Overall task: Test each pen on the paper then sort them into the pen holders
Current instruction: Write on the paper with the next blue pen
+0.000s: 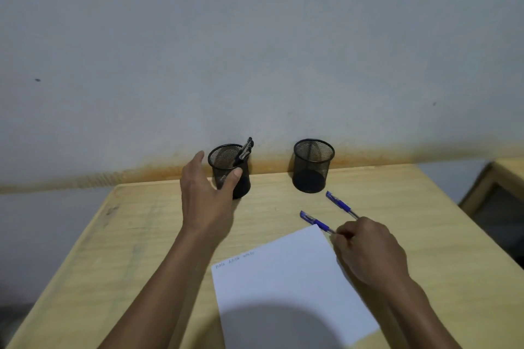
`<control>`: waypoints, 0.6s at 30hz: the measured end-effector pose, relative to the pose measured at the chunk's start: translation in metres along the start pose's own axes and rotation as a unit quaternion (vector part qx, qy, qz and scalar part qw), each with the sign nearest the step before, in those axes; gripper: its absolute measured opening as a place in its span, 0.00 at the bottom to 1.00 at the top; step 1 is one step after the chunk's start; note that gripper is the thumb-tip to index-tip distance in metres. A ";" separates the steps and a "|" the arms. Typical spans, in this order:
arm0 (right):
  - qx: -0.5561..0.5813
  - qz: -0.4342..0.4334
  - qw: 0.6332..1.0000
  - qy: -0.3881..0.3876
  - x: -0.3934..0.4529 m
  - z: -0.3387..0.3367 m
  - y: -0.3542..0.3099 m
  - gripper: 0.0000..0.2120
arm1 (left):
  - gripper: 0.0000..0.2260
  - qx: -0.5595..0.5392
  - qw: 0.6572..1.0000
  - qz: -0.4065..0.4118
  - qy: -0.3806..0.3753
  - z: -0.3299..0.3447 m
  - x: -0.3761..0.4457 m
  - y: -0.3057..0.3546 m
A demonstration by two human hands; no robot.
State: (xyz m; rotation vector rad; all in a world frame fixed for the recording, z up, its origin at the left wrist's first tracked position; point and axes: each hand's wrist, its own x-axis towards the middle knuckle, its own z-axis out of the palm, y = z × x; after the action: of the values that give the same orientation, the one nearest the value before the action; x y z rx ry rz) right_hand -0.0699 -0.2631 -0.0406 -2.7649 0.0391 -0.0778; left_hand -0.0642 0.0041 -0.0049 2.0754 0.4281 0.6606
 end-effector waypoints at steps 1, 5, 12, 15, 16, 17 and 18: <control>0.001 -0.005 1.000 0.005 0.000 0.003 0.001 0.11 | 0.33 -0.004 1.000 0.014 0.014 0.000 -0.014 0.003; 0.000 -0.006 0.999 0.034 0.000 0.011 0.004 0.11 | 0.23 -0.029 0.997 0.071 -0.011 0.004 -0.066 0.012; 0.267 -0.045 0.961 0.057 -0.035 -0.017 0.000 0.06 | 0.18 0.050 0.974 0.207 -0.080 0.012 -0.120 0.015; 0.341 -0.082 0.936 -0.014 -0.062 -0.038 -0.011 0.04 | 0.19 0.109 0.962 0.240 -0.072 0.006 -0.129 0.014; 0.364 -0.085 0.927 -0.035 -0.069 -0.043 -0.014 0.04 | 0.18 0.127 0.958 0.247 -0.067 0.002 -0.131 0.013; 0.399 -0.081 0.912 -0.053 -0.075 -0.047 -0.017 0.04 | 0.17 0.142 0.955 0.253 -0.064 -0.003 -0.133 0.011; 0.445 -0.073 0.890 -0.065 -0.080 -0.050 -0.020 0.04 | 0.17 0.154 0.952 0.258 -0.061 -0.008 -0.134 0.008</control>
State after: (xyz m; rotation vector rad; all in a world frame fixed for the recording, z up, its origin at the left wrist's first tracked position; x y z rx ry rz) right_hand -0.1522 -0.2594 0.0092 -1.8385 -0.1939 0.0458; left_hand -0.1756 -0.0663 -0.0337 2.5401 -0.1029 0.7964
